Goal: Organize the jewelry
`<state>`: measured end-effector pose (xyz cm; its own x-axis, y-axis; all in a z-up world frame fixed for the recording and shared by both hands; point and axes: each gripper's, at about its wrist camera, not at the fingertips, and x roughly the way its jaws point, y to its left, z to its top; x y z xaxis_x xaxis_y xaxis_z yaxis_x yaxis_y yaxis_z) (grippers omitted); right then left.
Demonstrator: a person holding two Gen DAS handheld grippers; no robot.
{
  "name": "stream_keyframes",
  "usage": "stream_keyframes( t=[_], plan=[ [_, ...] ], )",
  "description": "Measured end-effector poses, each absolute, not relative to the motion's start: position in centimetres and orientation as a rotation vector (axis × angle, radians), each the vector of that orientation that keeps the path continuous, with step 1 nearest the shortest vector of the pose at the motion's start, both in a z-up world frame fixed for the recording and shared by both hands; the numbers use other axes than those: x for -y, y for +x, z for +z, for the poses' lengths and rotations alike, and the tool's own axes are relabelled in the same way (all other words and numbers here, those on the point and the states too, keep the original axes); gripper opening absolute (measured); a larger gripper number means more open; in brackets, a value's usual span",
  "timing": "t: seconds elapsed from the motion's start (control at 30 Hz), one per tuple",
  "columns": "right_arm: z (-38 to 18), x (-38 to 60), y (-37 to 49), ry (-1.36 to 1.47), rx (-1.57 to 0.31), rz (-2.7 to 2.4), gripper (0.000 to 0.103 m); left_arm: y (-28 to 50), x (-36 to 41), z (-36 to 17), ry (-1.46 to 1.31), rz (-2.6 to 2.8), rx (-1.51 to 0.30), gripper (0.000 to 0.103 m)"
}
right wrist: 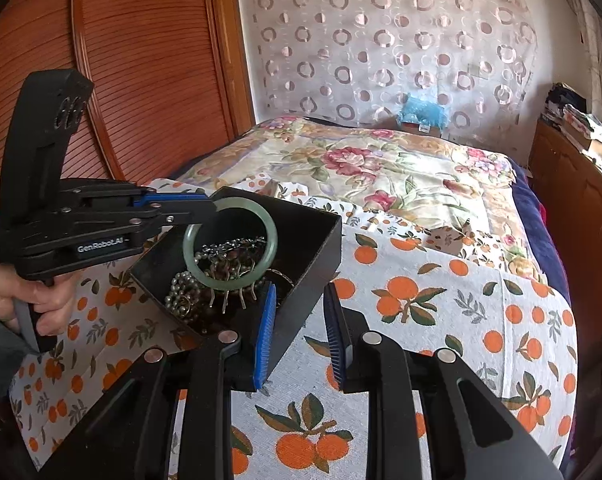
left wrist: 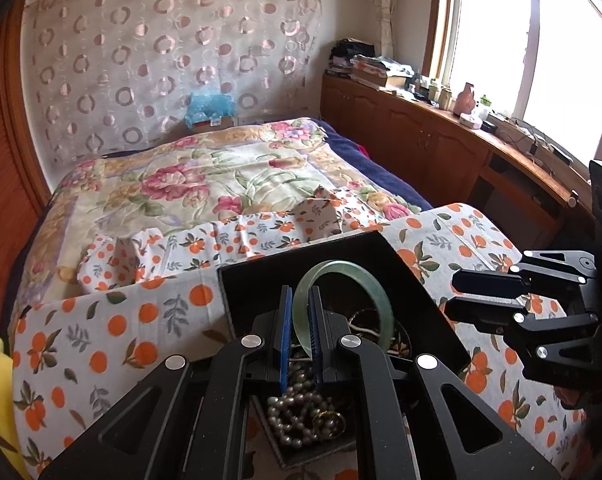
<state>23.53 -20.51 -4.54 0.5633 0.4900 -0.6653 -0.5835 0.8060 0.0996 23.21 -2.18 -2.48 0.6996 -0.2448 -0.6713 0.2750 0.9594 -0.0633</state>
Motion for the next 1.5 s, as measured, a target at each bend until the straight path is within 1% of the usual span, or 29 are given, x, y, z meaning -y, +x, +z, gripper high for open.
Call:
stream_keyframes(
  t=[0.27,0.33,0.37,0.4,0.47,0.53,0.6,0.63,0.67,0.7,0.73,0.8,0.87,0.93,0.97,1.03,1.33,1.5],
  plan=[
    [-4.5,20.8,23.5,-0.136,-0.738,0.626,0.027,23.4,2.2,-2.4,0.029,-0.288,-0.751,0.009],
    [-4.4,21.0,23.3,-0.133,-0.735,0.622,0.027,23.0,2.0,-2.3,0.03,-0.277,-0.746,0.017],
    [-4.3,21.1,23.1,-0.131,-0.732,0.62,0.027,22.6,1.8,-2.3,0.025,-0.271,-0.739,0.027],
    [-4.3,21.1,22.9,-0.128,-0.73,0.618,0.027,22.2,1.6,-2.3,0.021,-0.265,-0.735,0.031],
    [-4.2,21.2,22.4,-0.123,-0.724,0.614,0.027,21.4,1.1,-2.4,0.014,-0.251,-0.733,0.032],
    [-4.1,21.5,21.8,-0.118,-0.718,0.607,0.027,20.5,0.8,-2.4,0.015,-0.234,-0.731,0.042],
    [-4.1,21.5,21.4,-0.117,-0.712,0.601,0.027,19.5,0.5,-2.4,0.014,-0.216,-0.721,0.06],
    [-3.9,21.6,21.0,-0.116,-0.706,0.593,0.027,18.9,0.2,-2.3,0.009,-0.205,-0.717,0.064],
    [-3.8,21.7,20.7,-0.114,-0.701,0.587,0.03,18.6,0.1,-2.2,0.006,-0.201,-0.715,0.071],
    [-3.7,21.8,20.3,-0.112,-0.692,0.583,0.039,17.9,0.0,-2.2,0.001,-0.194,-0.71,0.078],
    [-3.6,21.8,19.8,-0.109,-0.683,0.579,0.046,17.4,-0.2,-2.1,0.0,-0.188,-0.705,0.081],
    [-3.4,21.6,19.3,-0.105,-0.675,0.57,0.049,16.4,-0.3,-2.0,-0.001,-0.173,-0.692,0.09],
    [-3.3,21.8,18.7,-0.099,-0.667,0.558,0.052,15.6,-0.5,-1.9,0.0,-0.149,-0.686,0.092],
    [-3.3,22.0,18.0,-0.085,-0.659,0.544,0.063,14.6,-0.6,-1.9,0.004,-0.128,-0.684,0.095],
    [-3.3,22.1,17.6,-0.081,-0.655,0.537,0.064,14.2,-0.6,-1.9,0.005,-0.121,-0.683,0.095],
    [-3.2,22.3,16.9,-0.078,-0.648,0.521,0.071,13.5,-0.8,-1.7,0.005,-0.104,-0.684,0.095],
    [-1.9,22.7,13.6,-0.061,-0.592,0.482,0.089,9.8,-0.8,-0.8,0.012,-0.074,-0.653,0.095],
    [-0.7,22.7,11.9,-0.054,-0.557,0.466,0.095,7.9,-0.6,0.4,0.01,-0.07,-0.615,0.095]
  ],
)
